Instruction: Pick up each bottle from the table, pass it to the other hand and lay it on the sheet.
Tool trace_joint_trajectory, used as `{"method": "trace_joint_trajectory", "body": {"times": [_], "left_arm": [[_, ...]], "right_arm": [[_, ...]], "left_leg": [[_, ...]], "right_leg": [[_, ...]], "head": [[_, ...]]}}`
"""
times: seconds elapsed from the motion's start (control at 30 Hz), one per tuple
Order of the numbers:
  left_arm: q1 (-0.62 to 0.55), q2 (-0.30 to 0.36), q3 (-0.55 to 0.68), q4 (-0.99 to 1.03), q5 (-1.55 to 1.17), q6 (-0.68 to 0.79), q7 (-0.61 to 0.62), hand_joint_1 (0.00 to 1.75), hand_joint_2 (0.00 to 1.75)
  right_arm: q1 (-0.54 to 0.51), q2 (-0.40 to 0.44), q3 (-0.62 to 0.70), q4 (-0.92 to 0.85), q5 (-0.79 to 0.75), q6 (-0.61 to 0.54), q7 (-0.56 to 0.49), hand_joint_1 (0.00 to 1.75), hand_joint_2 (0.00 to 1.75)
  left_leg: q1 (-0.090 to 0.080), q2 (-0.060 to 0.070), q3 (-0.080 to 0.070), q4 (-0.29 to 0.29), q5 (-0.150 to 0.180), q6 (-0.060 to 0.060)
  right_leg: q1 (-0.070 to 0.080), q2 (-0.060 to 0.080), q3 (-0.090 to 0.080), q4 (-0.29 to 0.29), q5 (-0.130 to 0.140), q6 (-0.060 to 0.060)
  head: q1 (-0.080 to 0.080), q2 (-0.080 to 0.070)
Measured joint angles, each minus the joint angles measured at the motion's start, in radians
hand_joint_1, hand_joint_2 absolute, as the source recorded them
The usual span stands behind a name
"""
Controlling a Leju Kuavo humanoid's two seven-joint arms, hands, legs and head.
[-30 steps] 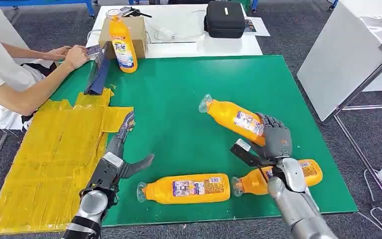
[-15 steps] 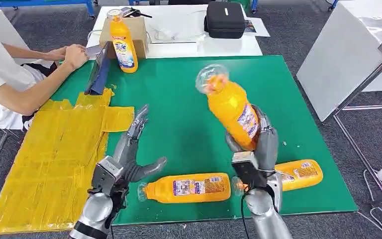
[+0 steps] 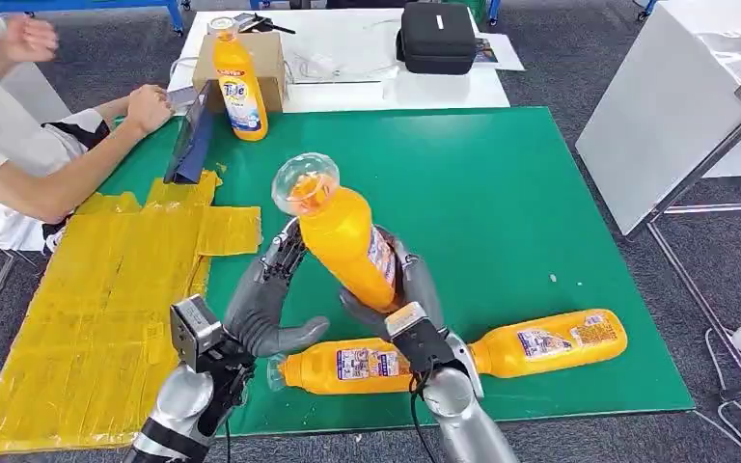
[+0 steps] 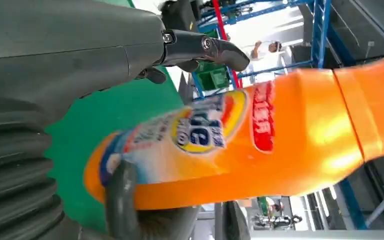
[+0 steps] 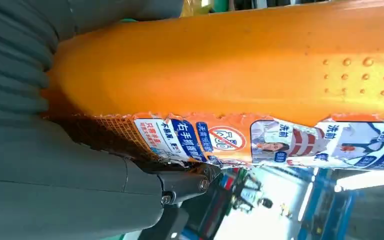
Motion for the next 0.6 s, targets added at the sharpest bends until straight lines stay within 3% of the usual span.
{"method": "trace_joint_trajectory", "body": {"times": [0.6], "left_arm": [[-0.012,0.007,-0.014,0.000,-0.003,0.000,-0.002,0.00,1.75]], "right_arm": [[-0.026,0.021,0.071,0.081,0.032,0.005,-0.004,1.75,1.75]], "left_leg": [[0.000,0.000,0.000,0.000,0.000,0.000]], "right_leg": [[0.000,0.000,0.000,0.000,0.000,0.000]], "head": [[0.000,0.000]]}}
